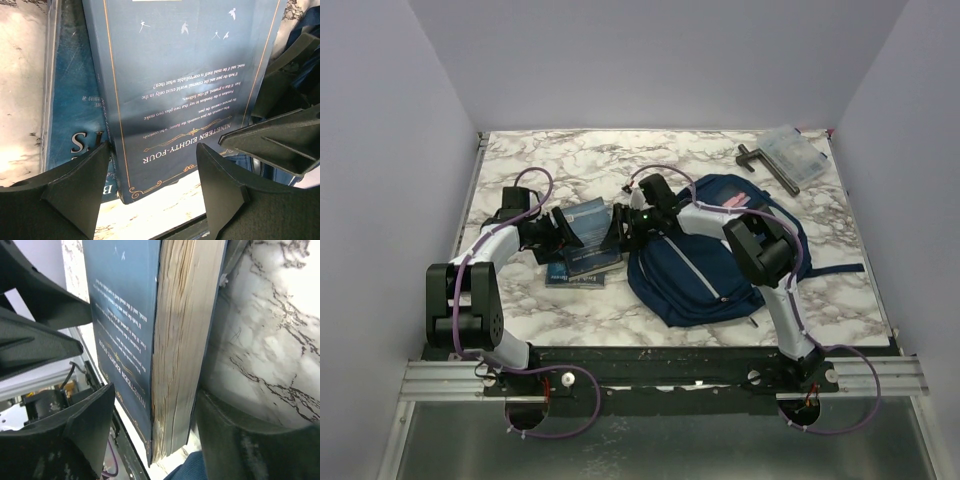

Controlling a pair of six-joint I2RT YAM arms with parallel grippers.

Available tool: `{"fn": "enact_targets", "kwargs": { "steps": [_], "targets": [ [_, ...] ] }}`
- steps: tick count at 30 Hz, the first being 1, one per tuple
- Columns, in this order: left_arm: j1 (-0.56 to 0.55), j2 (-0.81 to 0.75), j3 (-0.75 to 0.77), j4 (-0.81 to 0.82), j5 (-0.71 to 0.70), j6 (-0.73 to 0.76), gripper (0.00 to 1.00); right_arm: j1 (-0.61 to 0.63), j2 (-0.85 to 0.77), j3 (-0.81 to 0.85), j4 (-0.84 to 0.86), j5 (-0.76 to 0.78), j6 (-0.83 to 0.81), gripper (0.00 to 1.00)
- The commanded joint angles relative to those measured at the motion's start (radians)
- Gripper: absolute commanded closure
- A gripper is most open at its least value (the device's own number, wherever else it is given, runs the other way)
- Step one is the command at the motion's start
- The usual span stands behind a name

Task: Pack the student bag
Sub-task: Pick up the book from the center of the board.

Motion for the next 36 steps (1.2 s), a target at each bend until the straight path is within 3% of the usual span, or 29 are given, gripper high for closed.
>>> {"fn": "enact_targets", "kwargs": {
  "steps": [1, 6, 11, 14, 15, 22, 29, 32, 36],
  "targets": [
    [-0.001, -0.010, -0.002, 0.010, 0.024, -0.003, 0.28, 0.005, -0.011, -0.112, 0.075, -0.108, 0.067, 0.39],
    [-0.001, -0.015, -0.002, 0.012, 0.031, -0.004, 0.28, 0.004, -0.049, -0.170, 0.176, -0.144, 0.144, 0.68],
    [-0.001, -0.088, -0.008, 0.009, -0.007, 0.007, 0.28, 0.004, -0.094, -0.214, 0.226, -0.145, 0.201, 0.79],
    [-0.002, -0.214, -0.029, 0.016, -0.073, 0.009, 0.28, 0.004, -0.125, -0.243, 0.295, -0.156, 0.288, 0.98],
    [-0.002, -0.268, -0.044, 0.022, -0.098, 0.005, 0.28, 0.004, -0.134, -0.257, 0.340, -0.169, 0.330, 0.99],
    [-0.004, -0.665, -0.181, 0.055, -0.156, -0.183, 0.28, -0.019, -0.300, -0.356, 0.608, -0.158, 0.592, 1.00],
    [-0.029, -0.918, -0.232, 0.155, -0.059, -0.477, 0.26, -0.088, -0.363, -0.520, 1.259, -0.053, 1.093, 0.99],
    [-0.082, -0.965, -0.314, 0.320, -0.011, -0.693, 0.25, -0.091, -0.387, -0.555, 1.387, 0.037, 1.167, 0.99],
    [-0.163, -1.004, -0.350, 0.393, -0.097, -0.836, 0.21, -0.092, -0.447, -0.617, 1.410, 0.154, 1.156, 1.00]
  ]
}}
